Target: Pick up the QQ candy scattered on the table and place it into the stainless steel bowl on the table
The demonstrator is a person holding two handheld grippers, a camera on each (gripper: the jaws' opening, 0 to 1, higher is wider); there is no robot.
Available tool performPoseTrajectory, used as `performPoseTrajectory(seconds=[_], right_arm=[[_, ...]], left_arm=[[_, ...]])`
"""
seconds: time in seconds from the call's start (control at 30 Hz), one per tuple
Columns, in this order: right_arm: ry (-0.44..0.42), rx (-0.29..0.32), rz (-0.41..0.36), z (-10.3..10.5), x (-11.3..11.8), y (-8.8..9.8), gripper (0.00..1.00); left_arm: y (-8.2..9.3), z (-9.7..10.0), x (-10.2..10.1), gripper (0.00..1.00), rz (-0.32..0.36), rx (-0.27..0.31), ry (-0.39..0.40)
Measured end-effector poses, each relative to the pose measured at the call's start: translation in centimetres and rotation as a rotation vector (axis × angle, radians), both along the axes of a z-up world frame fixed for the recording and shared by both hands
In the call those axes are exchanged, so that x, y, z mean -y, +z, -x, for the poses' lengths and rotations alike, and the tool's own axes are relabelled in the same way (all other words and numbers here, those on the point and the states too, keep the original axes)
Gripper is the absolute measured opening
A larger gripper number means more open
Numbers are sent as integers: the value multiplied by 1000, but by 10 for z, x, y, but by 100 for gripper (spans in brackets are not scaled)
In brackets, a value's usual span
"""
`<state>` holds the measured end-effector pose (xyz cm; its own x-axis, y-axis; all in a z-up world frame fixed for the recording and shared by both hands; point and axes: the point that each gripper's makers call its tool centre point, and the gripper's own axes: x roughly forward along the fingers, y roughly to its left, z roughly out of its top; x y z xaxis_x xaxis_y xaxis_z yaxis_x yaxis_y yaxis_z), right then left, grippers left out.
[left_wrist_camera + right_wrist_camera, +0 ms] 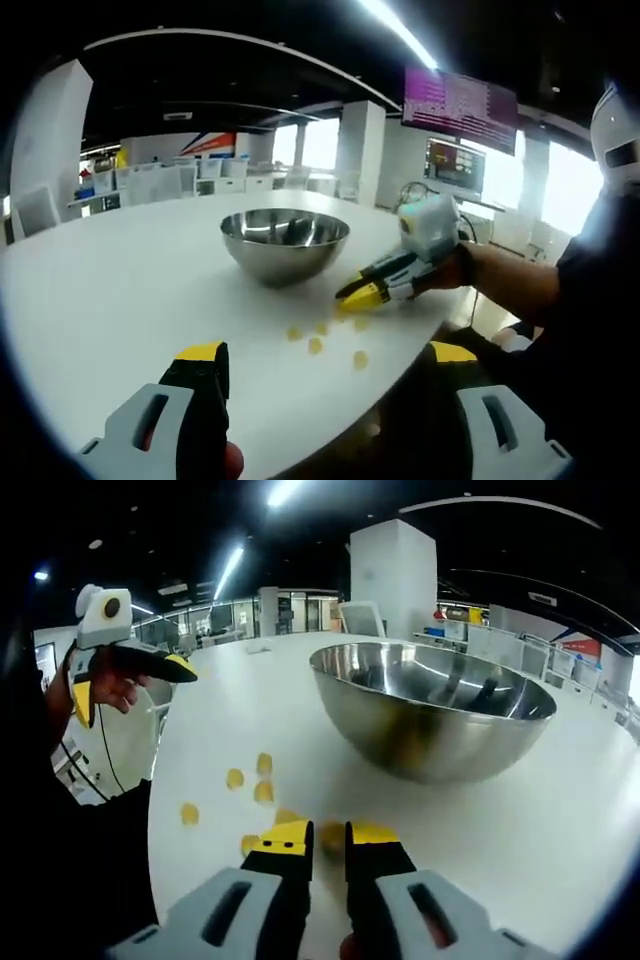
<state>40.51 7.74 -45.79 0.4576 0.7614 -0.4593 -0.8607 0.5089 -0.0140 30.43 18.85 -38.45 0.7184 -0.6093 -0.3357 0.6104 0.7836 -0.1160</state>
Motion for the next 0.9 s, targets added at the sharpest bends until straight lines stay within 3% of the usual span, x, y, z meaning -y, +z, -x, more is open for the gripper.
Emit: performPoseTrajectory(seconds=[0.63, 0.9], right_arm=[[-5, -1, -14, -2, 2, -1, 8], [3, 24, -26, 7, 7, 19, 8]], left_arm=[[4, 3, 4, 80, 8, 3, -6], [5, 3, 8, 80, 2, 6, -13]])
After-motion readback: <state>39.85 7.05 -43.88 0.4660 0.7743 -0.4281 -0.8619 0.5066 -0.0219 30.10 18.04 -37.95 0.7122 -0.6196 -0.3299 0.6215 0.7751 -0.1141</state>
